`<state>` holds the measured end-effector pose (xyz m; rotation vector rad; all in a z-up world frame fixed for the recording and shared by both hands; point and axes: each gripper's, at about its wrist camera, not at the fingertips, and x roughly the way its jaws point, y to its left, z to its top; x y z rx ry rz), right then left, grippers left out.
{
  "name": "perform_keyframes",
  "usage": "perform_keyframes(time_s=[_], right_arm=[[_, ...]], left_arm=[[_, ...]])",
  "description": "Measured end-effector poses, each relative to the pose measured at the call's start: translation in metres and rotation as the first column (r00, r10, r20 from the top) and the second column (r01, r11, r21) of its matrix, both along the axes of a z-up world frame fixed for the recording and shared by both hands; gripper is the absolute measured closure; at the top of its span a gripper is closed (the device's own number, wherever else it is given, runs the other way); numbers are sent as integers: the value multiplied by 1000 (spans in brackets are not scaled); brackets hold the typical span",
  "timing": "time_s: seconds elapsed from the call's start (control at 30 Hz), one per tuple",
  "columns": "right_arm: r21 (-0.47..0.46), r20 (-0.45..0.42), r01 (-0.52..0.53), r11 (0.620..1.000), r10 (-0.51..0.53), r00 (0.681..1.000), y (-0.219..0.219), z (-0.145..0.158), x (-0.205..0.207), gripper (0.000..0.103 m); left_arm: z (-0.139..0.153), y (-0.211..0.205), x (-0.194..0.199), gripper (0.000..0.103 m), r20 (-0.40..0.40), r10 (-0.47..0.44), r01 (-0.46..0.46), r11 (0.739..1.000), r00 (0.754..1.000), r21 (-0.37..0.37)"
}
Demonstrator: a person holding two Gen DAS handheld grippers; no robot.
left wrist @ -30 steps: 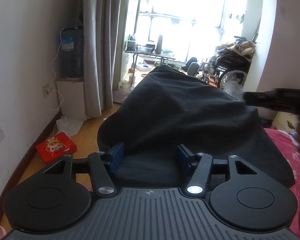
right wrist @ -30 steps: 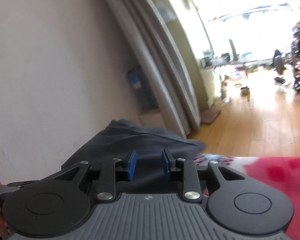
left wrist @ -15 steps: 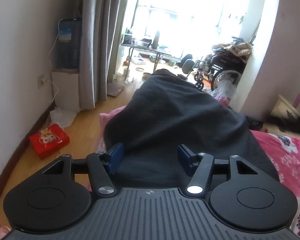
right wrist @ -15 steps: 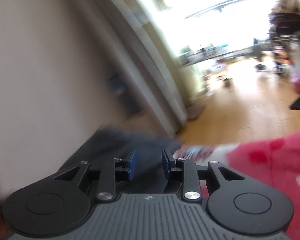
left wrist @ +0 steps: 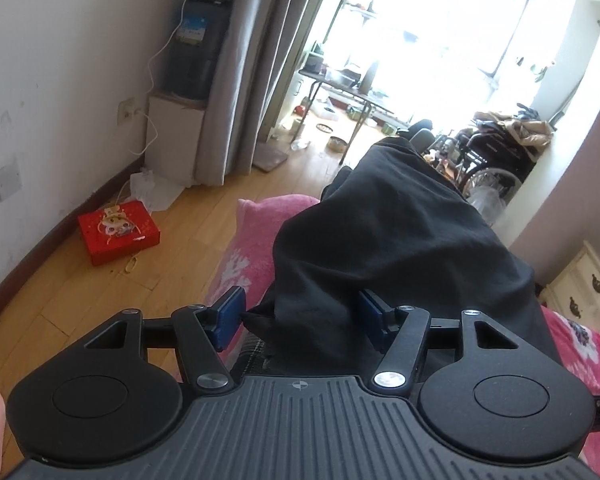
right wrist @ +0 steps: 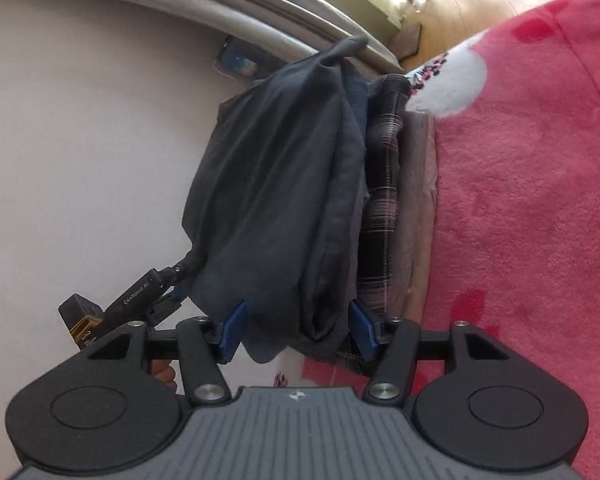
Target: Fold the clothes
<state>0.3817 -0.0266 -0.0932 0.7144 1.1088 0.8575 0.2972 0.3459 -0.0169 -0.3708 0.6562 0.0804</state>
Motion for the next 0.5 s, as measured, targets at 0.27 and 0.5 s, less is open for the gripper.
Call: perform_keyframes(time_s=[0.27,0.5], right_arm=[[85,-50,10,996,-6,999,-2,-7,6,52],[162,-23,-55,985,59,998,0,13,-13,93]], left_arm=[[-2,2,1,41,-4,-7,7,1000,1000,6],[-1,8,4,41,-2,-15,15,1000,1000,-1]])
